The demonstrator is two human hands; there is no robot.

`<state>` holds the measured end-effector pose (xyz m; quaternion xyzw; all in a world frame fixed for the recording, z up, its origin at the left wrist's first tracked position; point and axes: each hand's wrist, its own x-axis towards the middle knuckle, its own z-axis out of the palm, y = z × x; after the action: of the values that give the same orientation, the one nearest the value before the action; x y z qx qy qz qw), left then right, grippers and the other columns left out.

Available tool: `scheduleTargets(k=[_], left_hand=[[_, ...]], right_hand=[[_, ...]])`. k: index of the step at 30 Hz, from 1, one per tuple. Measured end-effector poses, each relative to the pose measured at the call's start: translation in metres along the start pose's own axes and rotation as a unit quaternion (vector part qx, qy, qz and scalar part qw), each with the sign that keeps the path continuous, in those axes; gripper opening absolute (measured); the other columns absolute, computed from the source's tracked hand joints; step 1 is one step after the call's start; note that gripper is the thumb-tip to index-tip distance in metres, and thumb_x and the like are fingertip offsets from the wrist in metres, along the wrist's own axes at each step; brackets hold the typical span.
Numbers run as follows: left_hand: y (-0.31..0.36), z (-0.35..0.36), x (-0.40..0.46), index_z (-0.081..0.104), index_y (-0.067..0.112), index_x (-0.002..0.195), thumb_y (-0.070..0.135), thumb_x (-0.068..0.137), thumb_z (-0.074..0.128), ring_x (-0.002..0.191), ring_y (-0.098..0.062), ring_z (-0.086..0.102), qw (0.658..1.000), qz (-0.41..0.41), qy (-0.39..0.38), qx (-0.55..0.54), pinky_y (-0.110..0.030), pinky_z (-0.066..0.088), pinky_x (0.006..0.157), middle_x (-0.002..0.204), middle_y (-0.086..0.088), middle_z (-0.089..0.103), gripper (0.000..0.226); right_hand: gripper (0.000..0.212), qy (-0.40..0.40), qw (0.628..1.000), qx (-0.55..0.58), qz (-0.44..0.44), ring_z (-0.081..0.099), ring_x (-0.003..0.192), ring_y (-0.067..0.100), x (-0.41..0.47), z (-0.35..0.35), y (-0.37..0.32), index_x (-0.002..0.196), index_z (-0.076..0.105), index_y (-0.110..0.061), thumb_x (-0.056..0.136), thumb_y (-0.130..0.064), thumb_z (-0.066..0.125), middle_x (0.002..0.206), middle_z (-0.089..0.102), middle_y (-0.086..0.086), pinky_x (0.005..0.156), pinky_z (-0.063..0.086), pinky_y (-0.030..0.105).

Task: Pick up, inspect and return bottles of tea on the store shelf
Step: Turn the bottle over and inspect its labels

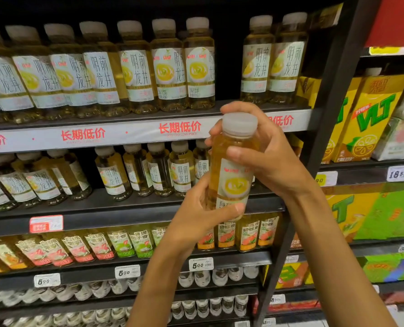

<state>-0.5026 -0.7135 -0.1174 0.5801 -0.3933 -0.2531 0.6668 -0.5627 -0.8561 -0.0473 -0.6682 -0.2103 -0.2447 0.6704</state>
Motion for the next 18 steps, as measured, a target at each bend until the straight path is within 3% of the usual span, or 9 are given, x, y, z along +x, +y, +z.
scheduleTargets(k=[7, 12, 15, 18], left_hand=[[-0.003, -0.006, 0.007, 0.067, 0.042, 0.095, 0.000, 0.064, 0.076, 0.097, -0.009, 0.067, 0.998, 0.064, 0.009, 0.010, -0.017, 0.051, 0.077, 0.099, 0.009, 0.071, 0.052], [-0.006, -0.010, 0.003, 0.068, 0.037, 0.103, 0.021, 0.058, 0.084, 0.104, -0.016, 0.066, 0.999, 0.045, -0.003, -0.014, -0.023, 0.052, 0.085, 0.106, 0.003, 0.072, 0.051], [-0.007, -0.010, -0.001, 0.058, 0.023, 0.120, 0.027, 0.056, 0.088, 0.110, -0.017, 0.065, 0.997, 0.003, -0.024, -0.071, -0.024, 0.052, 0.086, 0.115, 0.000, 0.070, 0.071], [-0.009, -0.006, -0.004, 0.054, 0.014, 0.124, 0.045, 0.054, 0.089, 0.114, -0.021, 0.063, 0.991, -0.033, -0.059, -0.113, -0.028, 0.053, 0.088, 0.119, -0.006, 0.069, 0.084]], right_hand=[[0.053, -0.051, 0.994, -0.090, -0.045, 0.060, 0.108, 0.026, -0.012, 0.003, -0.003, 0.119, 0.048, -0.013, 0.073, -0.004, 0.072, 0.108, 0.065, -0.001, 0.095, 0.048, 0.040], [0.053, -0.034, 0.998, -0.048, -0.012, 0.062, 0.108, 0.025, -0.010, 0.003, -0.002, 0.123, 0.049, -0.016, 0.076, -0.013, 0.073, 0.108, 0.067, 0.001, 0.090, 0.049, 0.036], [0.058, -0.010, 0.999, 0.043, 0.029, 0.063, 0.105, 0.026, -0.003, 0.002, -0.003, 0.125, 0.050, -0.015, 0.078, -0.041, 0.072, 0.105, 0.068, 0.005, 0.090, 0.051, 0.040], [0.042, -0.001, 0.994, 0.080, 0.071, 0.066, 0.100, 0.028, 0.005, 0.003, 0.000, 0.122, 0.052, -0.011, 0.091, -0.037, 0.058, 0.100, 0.070, 0.007, 0.088, 0.053, 0.042]])
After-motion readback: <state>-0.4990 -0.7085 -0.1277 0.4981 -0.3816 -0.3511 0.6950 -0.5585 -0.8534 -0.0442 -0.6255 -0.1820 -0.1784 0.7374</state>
